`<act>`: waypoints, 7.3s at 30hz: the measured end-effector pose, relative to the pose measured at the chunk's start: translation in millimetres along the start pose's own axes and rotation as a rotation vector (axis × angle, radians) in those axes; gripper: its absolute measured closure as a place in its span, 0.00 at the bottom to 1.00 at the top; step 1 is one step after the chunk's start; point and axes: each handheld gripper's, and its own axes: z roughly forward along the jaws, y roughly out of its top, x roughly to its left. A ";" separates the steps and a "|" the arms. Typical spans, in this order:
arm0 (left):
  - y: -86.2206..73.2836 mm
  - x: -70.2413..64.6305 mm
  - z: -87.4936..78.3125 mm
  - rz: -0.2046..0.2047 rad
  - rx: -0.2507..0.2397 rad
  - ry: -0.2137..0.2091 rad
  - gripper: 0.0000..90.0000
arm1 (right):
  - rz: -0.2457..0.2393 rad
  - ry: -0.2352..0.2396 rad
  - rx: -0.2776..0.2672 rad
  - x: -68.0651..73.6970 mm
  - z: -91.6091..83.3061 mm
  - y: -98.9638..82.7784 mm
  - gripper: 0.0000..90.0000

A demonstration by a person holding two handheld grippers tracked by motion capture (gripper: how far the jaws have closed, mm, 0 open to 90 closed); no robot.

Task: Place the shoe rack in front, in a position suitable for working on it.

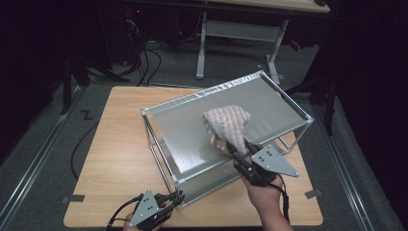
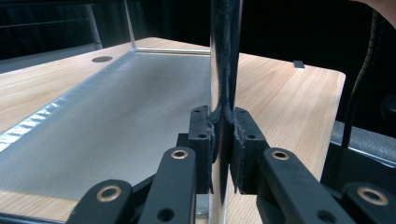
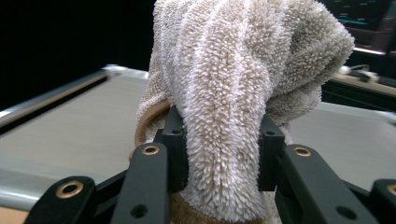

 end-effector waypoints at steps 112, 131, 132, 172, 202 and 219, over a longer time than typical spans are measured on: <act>-7.1 9.6 -36.7 -0.088 -0.031 0.201 0.89 | 0.060 -0.448 0.128 -132.1 -36.3 -40.2 0.61; -6.5 1.5 -30.5 -0.077 -0.038 0.156 0.89 | 0.038 -0.276 0.119 -68.2 -10.6 -30.5 0.59; -6.4 1.0 -30.0 -0.077 -0.039 0.155 0.89 | 0.037 -0.261 0.117 -60.3 -8.6 -29.4 0.59; -6.2 1.7 -29.2 -0.075 -0.038 0.141 0.89 | -0.076 0.232 0.038 125.0 22.3 6.3 0.60; -5.9 1.2 -29.3 -0.075 -0.035 0.146 0.89 | -0.016 -0.231 0.134 -50.4 -4.9 -27.0 0.60; -5.9 1.3 -29.1 -0.077 -0.035 0.151 0.89 | 0.019 -0.448 0.176 -133.0 -34.2 -36.3 0.59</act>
